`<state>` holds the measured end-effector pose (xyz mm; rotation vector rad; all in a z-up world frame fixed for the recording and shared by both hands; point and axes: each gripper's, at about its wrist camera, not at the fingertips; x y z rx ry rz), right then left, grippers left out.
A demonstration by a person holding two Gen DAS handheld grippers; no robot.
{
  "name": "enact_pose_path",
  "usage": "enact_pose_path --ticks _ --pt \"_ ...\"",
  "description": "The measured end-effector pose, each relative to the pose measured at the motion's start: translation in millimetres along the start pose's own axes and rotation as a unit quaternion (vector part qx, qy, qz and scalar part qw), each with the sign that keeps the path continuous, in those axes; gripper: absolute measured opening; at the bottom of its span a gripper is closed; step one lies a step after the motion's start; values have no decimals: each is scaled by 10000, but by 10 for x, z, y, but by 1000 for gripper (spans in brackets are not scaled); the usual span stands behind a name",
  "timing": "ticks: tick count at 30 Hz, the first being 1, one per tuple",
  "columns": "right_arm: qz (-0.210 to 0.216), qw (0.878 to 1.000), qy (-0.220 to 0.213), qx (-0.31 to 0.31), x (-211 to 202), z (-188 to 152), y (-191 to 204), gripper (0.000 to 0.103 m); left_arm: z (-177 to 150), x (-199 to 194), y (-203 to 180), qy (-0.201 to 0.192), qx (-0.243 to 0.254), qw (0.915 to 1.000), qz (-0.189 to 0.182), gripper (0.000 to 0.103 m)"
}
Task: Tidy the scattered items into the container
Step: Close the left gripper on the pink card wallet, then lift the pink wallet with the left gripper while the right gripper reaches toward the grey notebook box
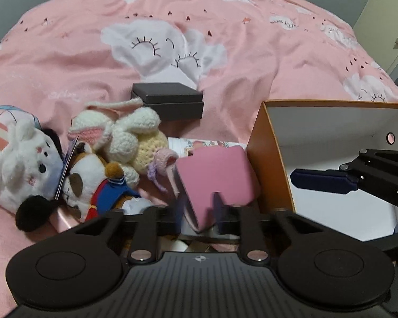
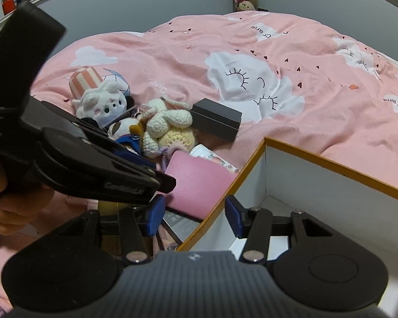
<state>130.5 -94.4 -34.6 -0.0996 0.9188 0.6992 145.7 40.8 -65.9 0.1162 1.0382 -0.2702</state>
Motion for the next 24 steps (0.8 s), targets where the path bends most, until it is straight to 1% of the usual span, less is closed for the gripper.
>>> enact_pose_path --ticks 2,4,6,7,8,10,11,13,16,19,21,24 --pt "24 10000 0 -67 -13 -12 15 53 -7 -42 -8 -99 39 9999 -61 7" --pt "45 9999 20 -119 -9 -12 34 53 -6 -52 7 -91 19 9999 -39 6" --pt "18 9999 25 -163 -1 -8 57 53 -17 -68 30 -80 -50 9999 100 9" --pt "0 9998 13 -187 -2 -6 67 53 -22 -75 52 -75 -91 9999 121 20" --pt "-8 9998 0 -205 -6 -7 74 53 -22 -69 78 -34 -140 9999 93 37" --pt "-7 9998 0 -211 -7 -11 78 53 -27 -49 125 -28 -276 9996 3 49" --pt "-4 9998 4 -211 -4 -11 78 54 -12 -20 135 23 -297 9995 -78 51" --pt "-16 9997 4 -234 1 -9 81 54 23 39 132 85 -286 9995 -125 54" --pt "-82 9996 -32 -281 -1 -2 80 54 75 167 148 270 -292 9990 -224 54" --pt "-138 9994 -63 -296 -6 2 67 54 108 292 175 459 -348 9974 -424 56" --pt "-140 9996 -53 -259 -1 3 50 54 119 359 170 518 -333 9973 -388 57" --pt "-134 9996 -34 -229 11 3 43 54 136 423 156 517 -277 9976 -364 61"
Point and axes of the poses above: each gripper's, at about its wrist camera, not at the fingertips, and x roughly the way its jaws point, y to its left, z to its top, and after that the axes turned 13 degrees about x, right-handed
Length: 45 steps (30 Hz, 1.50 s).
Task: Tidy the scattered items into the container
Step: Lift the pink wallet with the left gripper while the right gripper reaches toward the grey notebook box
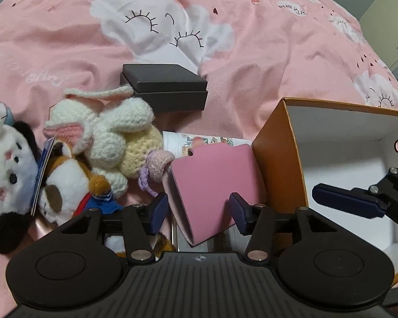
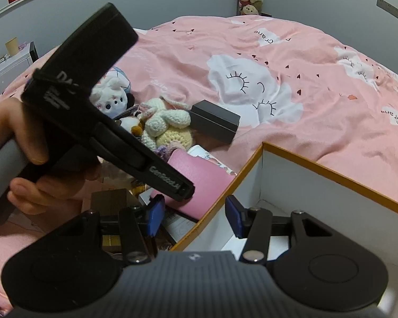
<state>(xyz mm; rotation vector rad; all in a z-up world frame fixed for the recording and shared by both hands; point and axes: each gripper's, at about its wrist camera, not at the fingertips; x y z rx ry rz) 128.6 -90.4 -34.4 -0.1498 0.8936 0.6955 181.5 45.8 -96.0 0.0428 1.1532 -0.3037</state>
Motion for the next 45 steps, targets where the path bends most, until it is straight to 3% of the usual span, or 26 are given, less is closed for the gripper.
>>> enact_pose_path --ticks 7,9,11,14,17,23,28,34,39,45 --pt "-3 10000 -50 -14 -22 -11 13 54 75 193 -15 109 167 9997 -112 78" --pt "-40 10000 -69 -2 -39 -23 10 54 85 184 -22 63 121 9999 -66 75" --pt "-69 9999 -78 36 -54 -37 -3 54 72 113 17 -51 8 10000 -66 58" --pt "-108 9998 -63 127 -55 -52 -38 54 49 -22 111 -184 -272 9992 -230 40" --pt "-139 9997 -45 216 -42 -54 -61 54 44 -153 81 -319 -308 9984 -351 32" --pt "-199 9993 -92 299 -57 -59 -80 54 70 -235 -140 -443 -78 9973 -578 30" --pt "-245 9987 -118 434 -95 -90 -113 54 68 -36 -191 -348 -171 9986 -356 29" --pt "-201 9985 -198 478 -138 -87 -124 53 19 -265 -191 -599 -225 9972 -395 21" --pt "43 9995 -292 -54 -158 -39 33 47 -50 -614 -160 -789 -181 9967 -66 19" --pt "392 9945 100 -968 81 -8 265 37 -229 -864 -21 -818 -279 9958 301 19"
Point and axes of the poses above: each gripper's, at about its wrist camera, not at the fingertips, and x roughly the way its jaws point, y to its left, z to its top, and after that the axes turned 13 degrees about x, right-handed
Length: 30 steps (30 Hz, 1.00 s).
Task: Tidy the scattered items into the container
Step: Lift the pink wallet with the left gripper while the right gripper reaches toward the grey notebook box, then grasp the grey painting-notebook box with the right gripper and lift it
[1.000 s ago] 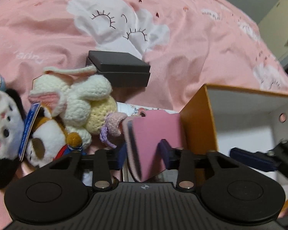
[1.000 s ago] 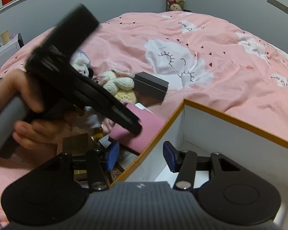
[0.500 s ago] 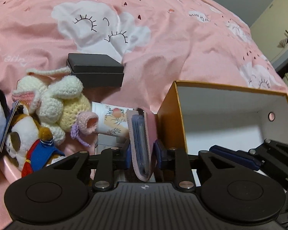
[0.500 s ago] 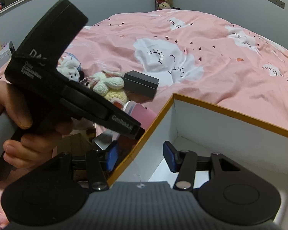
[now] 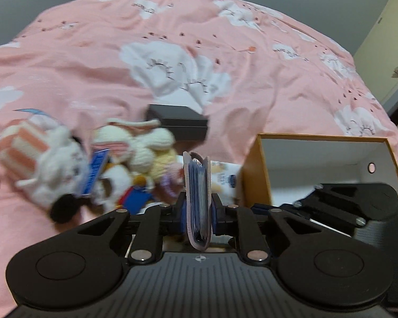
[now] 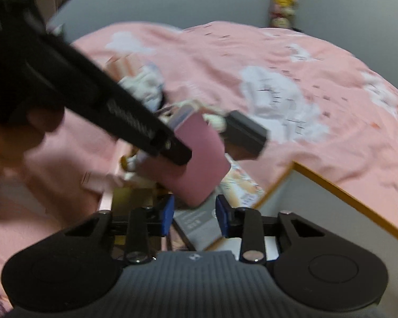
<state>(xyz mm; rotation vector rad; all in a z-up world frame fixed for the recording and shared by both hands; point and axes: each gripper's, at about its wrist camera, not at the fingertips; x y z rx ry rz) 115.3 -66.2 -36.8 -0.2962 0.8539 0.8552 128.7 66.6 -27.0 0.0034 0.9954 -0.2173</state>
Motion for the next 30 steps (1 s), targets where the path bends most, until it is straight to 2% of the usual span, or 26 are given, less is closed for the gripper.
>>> enact_pose_path --ticks 4,8,10,16,21,23,28,30 --pt "110 9971 458 -604 251 102 40 37 -84 -91 85 -59 -195 9998 12 19" --pt "203 9929 905 -744 455 224 -18 37 -166 -160 83 -218 -267 9986 402 20" --pt "318 9899 1100 -841 536 261 -27 37 -204 -178 122 -257 -386 9983 361 20" --pt "681 9677 1758 -1674 767 274 90 44 -253 -199 131 -290 -372 9981 385 20" --pt "696 9503 2022 -2264 890 305 178 52 -298 -192 147 -239 -448 9982 309 20" --pt "638 9485 2070 -2312 943 319 188 60 -309 -186 161 -233 -485 9981 287 20" --pt "647 9467 2365 -2088 1066 296 113 69 -319 -187 171 -239 -500 9981 267 20" --pt "602 9478 2463 -1934 1093 292 53 69 -322 -180 175 -242 -482 9982 279 20"
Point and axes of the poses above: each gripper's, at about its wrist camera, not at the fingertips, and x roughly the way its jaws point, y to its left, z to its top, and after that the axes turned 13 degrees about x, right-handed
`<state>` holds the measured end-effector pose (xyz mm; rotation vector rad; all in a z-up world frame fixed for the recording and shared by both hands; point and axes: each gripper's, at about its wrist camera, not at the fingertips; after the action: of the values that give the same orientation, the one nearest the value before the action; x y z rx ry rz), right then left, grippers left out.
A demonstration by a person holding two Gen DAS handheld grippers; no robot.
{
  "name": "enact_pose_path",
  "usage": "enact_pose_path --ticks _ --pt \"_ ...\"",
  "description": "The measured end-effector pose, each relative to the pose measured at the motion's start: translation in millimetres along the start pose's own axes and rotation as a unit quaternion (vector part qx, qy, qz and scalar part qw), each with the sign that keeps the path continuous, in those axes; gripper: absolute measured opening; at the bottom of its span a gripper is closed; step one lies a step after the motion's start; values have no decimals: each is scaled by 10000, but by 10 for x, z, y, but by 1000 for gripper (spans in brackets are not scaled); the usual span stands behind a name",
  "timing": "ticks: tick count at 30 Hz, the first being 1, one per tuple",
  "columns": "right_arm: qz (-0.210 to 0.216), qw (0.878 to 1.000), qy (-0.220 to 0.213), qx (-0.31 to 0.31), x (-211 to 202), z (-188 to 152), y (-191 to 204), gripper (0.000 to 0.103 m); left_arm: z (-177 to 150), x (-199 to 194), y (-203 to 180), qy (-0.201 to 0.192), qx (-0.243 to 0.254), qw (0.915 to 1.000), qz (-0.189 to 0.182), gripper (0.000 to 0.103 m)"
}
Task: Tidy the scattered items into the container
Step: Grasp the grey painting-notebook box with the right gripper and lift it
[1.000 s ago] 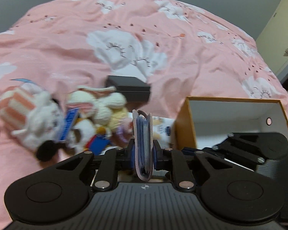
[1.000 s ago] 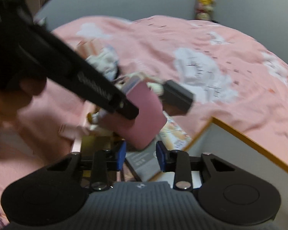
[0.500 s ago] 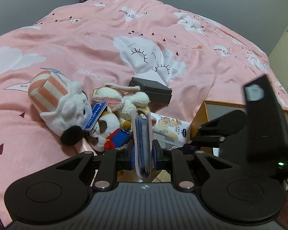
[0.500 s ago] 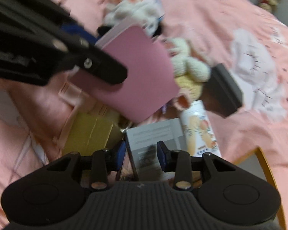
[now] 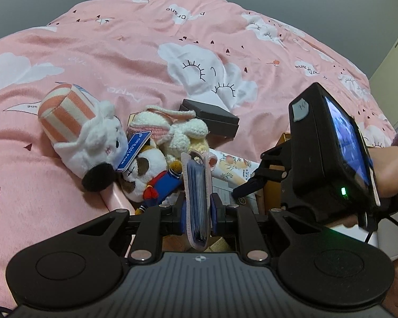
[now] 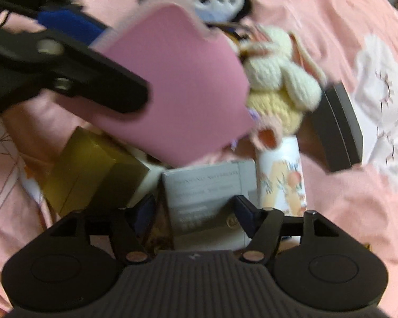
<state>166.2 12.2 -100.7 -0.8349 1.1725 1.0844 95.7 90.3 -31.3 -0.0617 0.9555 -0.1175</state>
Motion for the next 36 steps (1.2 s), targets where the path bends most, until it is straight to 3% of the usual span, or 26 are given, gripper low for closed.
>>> enact_pose_path --ticks 10,15,20,23,30,36 --pt "39 9999 -52 108 59 -134 30 75 -42 47 -31 53 36 10000 46 20" --pt "-36 9993 -236 281 -24 -240 63 55 -33 55 -28 29 36 10000 42 20" --pt "-610 9961 -583 -264 -139 -354 320 42 -40 47 -9 -8 -43 10000 31 20" --pt "-951 9918 -761 -388 -220 -389 394 41 -46 5 5 -164 -98 9998 19 20" --pt "-1191 9882 -893 -372 -245 -517 466 39 -25 -69 36 -370 -183 9991 120 20" --pt "-968 9919 -770 -282 -85 -625 507 39 -27 -62 62 -375 -231 9990 91 20"
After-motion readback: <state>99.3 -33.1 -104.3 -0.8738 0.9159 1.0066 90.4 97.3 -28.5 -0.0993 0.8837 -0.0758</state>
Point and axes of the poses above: each gripper's, at about its wrist camera, not at the fingertips, and x roughly the way its jaws point, y to its left, z to its top, and after that the axes turned 13 degrees about x, right-handed
